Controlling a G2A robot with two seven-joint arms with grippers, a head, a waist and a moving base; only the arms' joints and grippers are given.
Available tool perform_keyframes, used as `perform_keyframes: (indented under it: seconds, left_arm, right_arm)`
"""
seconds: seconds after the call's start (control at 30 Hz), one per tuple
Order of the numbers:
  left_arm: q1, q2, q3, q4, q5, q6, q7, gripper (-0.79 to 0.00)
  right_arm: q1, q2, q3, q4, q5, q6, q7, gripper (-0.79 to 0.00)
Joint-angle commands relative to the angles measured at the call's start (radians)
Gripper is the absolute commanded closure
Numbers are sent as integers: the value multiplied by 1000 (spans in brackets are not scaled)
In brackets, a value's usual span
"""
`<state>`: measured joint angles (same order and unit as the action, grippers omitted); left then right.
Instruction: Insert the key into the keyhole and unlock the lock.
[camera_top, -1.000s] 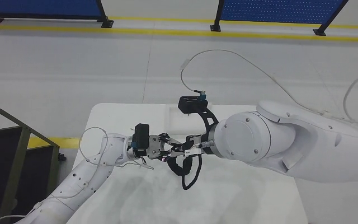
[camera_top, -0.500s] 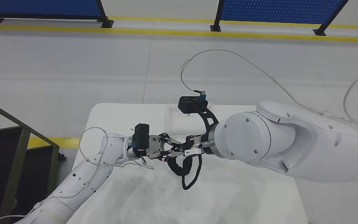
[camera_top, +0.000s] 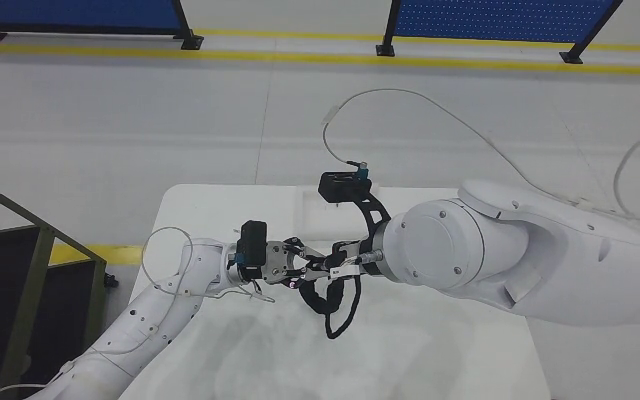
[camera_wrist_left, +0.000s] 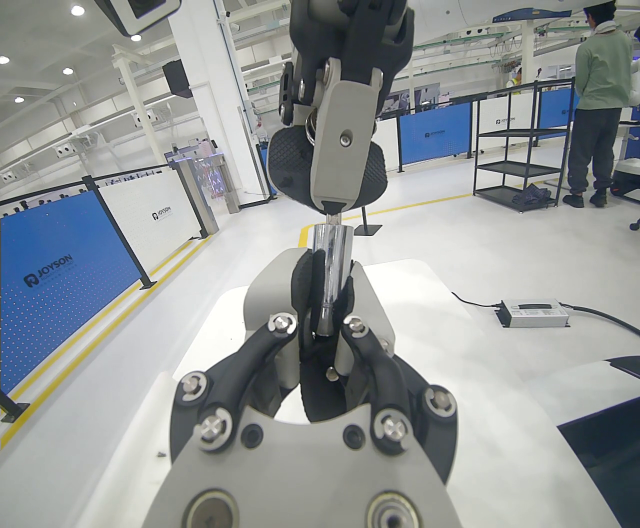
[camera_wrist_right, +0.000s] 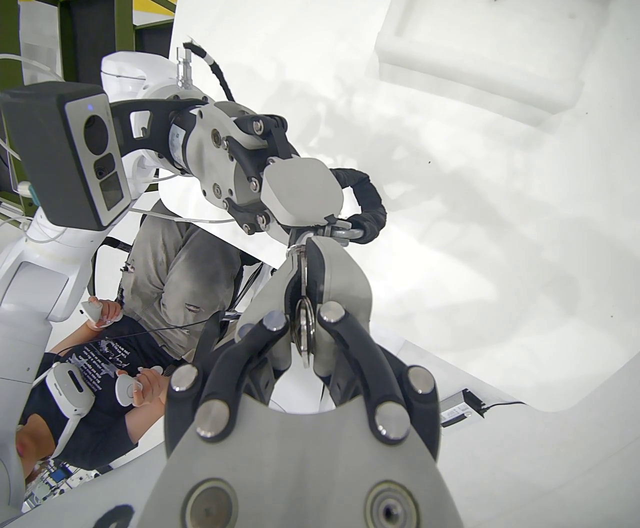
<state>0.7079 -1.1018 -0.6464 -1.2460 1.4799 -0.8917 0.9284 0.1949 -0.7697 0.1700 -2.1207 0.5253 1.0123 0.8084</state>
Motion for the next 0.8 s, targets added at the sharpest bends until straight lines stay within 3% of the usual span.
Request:
perform_keyframes:
  seconds: [0.0, 0.53, 0.77]
  left_arm:
    - [0, 0, 0, 0, 0, 0, 0, 0]
    - [0, 0, 1, 0, 0, -2, -2, 0]
    - [36, 2, -30, -49, -43, 6, -88, 0]
  right_arm:
    - [0, 0, 0, 0, 0, 0, 0, 0]
    - [-14, 1, 0, 1, 0, -22, -11, 0]
    - [-29, -4, 0, 4, -60, -28, 27, 0]
